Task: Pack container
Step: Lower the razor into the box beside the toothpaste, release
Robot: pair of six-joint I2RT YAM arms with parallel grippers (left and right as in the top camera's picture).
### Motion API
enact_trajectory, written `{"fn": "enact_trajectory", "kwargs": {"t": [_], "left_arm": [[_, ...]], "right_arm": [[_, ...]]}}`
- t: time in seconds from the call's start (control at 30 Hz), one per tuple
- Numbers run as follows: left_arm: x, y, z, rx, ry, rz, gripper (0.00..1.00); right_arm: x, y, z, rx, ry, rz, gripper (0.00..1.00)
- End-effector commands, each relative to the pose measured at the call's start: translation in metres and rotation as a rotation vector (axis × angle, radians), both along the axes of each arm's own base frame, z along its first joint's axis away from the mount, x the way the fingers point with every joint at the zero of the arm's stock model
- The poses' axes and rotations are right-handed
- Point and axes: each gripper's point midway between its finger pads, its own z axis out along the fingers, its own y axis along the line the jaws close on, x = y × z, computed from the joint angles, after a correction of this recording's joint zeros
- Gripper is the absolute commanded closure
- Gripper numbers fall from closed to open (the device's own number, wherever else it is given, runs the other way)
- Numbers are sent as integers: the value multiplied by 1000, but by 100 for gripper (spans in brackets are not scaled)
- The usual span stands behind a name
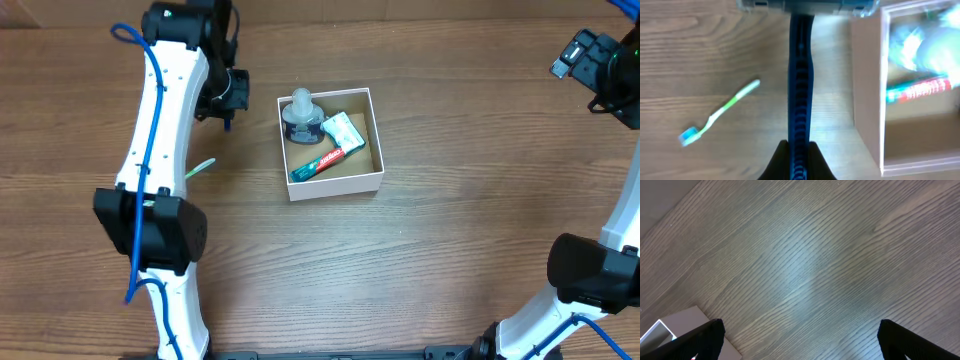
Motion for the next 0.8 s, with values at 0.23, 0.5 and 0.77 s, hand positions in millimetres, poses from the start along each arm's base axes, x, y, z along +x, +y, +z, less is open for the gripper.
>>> {"fn": "enact_trajectory", "kwargs": {"t": [0.23, 0.5, 0.77], "left_arm": [[-52, -159, 41, -117, -112, -830, 96], [-48, -168, 19, -113, -108, -956, 84], [-47, -158, 11, -125, -66, -846, 45]], "right_arm": [[-3, 0, 14, -20, -39, -6, 0], [-3, 0, 14, -19, -39, -6, 0], [-3, 0, 14, -19, -39, -6, 0]]}}
